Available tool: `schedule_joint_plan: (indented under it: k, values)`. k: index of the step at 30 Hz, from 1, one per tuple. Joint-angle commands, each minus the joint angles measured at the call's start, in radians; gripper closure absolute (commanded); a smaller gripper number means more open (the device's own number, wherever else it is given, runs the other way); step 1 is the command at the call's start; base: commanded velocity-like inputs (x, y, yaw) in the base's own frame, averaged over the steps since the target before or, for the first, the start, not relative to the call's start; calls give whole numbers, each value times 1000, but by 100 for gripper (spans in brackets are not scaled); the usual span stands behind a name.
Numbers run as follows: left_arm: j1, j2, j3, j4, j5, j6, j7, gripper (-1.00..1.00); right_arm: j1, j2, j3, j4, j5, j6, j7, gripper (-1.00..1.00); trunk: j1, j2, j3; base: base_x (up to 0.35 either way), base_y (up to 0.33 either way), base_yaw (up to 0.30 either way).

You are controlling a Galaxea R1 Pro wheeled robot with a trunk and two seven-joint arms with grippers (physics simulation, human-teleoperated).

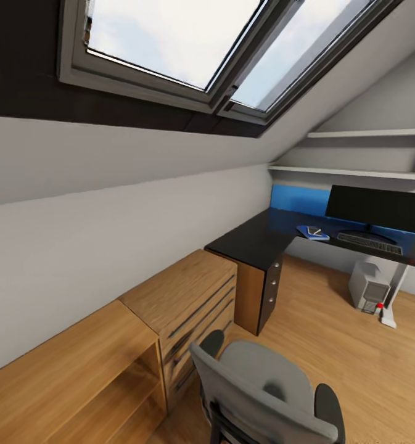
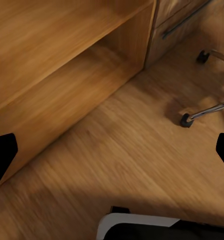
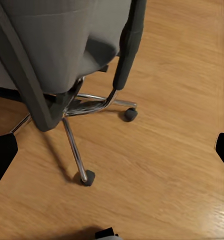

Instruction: In the bedroom, organize the workspace by keeping the computer under the desk, ensuring the monitor is on the desk, placing the keyboard on the desk next to the monitor, placing the mouse on the desk next to the keyboard, moving the folder from the swivel chair onto the desk next to the mouse, stacking the notebook on top of the folder with the pen on top of the notebook, and positioning the swivel chair next to the desk.

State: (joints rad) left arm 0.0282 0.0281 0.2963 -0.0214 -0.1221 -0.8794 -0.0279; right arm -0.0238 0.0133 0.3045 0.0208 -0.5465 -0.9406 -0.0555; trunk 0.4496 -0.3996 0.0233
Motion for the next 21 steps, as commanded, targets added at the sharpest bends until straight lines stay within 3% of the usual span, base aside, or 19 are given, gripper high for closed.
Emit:
schedule_joint_plan:
  k: [1, 5, 21]
  values:
    - [1, 0, 9, -2, -9, -1, -3, -100, -1, 1, 8, 2, -3, -3, -6, -100, 0, 0, 1, 26, 9, -265]
    - [1, 0, 9, -2, -9, -2, -3, -100, -1, 1, 8, 2, -3, -3, -6, -100, 0, 0, 3, 12, 28, -264]
    - [1, -1, 9, -2, -9, -3, -3, -100, -1, 0, 8, 2, -3, -3, -6, -100, 0, 0, 12, 1, 159, -265]
